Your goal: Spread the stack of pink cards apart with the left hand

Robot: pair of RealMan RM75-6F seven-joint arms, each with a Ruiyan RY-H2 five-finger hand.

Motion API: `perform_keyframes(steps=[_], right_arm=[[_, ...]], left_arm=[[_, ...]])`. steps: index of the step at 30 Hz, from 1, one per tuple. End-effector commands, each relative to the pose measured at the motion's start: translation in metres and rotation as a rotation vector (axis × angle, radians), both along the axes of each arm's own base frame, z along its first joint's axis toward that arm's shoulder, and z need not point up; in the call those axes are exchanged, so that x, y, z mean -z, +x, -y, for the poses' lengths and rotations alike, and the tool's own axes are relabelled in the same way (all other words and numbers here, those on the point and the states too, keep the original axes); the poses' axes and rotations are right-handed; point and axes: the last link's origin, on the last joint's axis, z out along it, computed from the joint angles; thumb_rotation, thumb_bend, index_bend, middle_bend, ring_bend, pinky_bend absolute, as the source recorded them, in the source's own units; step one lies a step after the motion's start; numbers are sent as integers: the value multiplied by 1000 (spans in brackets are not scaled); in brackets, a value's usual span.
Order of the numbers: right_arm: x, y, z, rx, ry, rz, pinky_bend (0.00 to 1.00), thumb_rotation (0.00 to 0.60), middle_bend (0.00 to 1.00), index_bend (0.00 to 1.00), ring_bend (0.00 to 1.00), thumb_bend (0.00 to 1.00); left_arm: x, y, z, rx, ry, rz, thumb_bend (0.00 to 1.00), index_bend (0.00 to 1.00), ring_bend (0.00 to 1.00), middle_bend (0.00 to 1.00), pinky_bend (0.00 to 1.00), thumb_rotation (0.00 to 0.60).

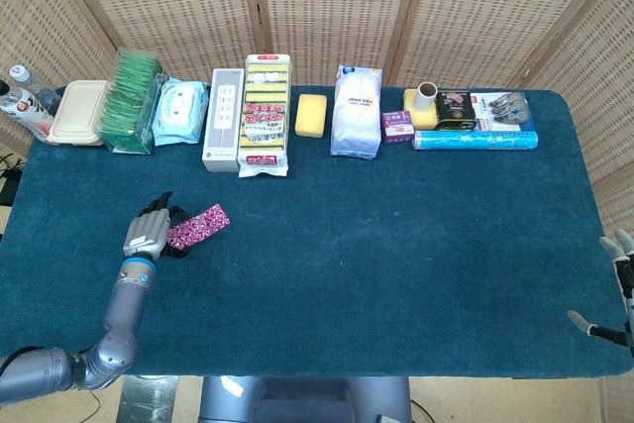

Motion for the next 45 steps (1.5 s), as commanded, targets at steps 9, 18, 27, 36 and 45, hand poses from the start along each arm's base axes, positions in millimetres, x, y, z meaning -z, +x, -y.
perform_keyframes(steps=[9,18,27,36,45], right_arm=[[0,-1,0,5,5,7,0,600,0,60,0,0],[-4,-3,0,6,10,26,0,600,0,60,0,0],[-3,-2,0,0,22,32,0,600,0,60,0,0],[-5,-2,-1,-1,20,39,0,600,0,60,0,0],[-8,-3,-1,1,10,48,0,600,0,60,0,0]], left_arm=[[8,19,-27,-18,3,-20,248,430,0,0,103,600],[28,22,-35,-29,-14,-72,248,430,0,0,111,600],[35,29,-38,-49,-4,-59,246,431,0,0,114,600],[37,29,-38,-72,5,-77,243,431,0,0,115,600],[37,32,-40,-84,19,-78,226,430,0,0,116,600]])
